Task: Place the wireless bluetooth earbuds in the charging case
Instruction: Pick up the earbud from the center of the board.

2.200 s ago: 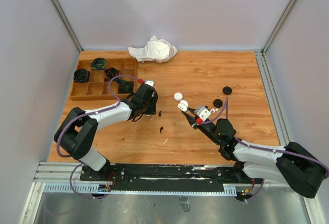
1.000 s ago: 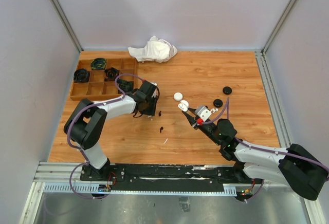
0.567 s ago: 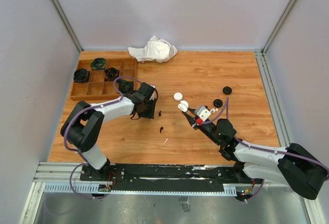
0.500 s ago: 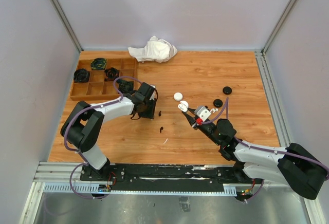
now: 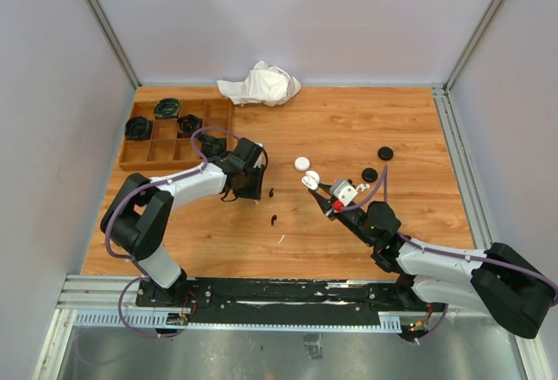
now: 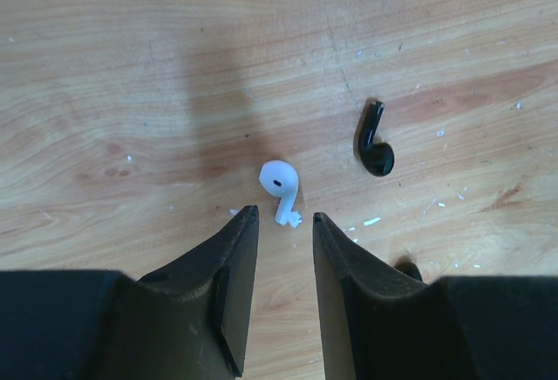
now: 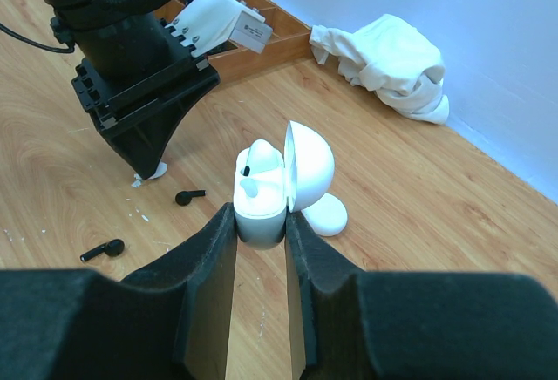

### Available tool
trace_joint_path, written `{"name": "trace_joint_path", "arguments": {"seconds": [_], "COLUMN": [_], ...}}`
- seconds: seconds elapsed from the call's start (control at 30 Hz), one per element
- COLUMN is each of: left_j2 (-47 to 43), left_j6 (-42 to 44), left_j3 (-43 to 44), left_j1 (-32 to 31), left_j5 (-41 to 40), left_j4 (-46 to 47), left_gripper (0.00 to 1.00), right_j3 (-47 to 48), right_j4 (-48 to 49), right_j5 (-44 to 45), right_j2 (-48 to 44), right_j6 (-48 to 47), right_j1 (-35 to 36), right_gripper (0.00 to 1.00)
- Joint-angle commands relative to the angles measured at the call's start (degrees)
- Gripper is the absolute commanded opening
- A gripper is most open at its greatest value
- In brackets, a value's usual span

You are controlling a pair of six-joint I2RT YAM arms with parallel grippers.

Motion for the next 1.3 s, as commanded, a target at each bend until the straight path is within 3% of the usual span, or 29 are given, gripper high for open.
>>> {"name": "trace_joint_path", "arguments": {"seconds": [0.0,0.63,0.97,1.27], "left_j2": [1.72,6.26,6.76,0.17], "left_j6": [1.42,2.35,2.36,1.75], "left_j3": [3.58,5.9,5.17,2.66], "left_j1": [-0.21,-0.22,-0.24,-0.3], "left_j5": [-2.35,-2.12,-2.13,-2.62], "left_j4": [-1.58,-1.64,-1.9,0.42], "left_gripper": [0.37,0.35,0.29,0.21], "right_j3": [0.26,0.43,0.3,0.68], "right_j4": [0.46,-0.11,-0.02,-0.2], "right_j5": [-0.14,0.06,-0.07,-2.25], "right_j2": [-0.32,-0.53,-0.97,-0.88], "right_j6": [-0.55,-0.37,-0.25,-0.91], "right_j1": [0.6,0.62,0.6,0.6], "right_gripper": [0.11,0.11,0.11,0.11]}}
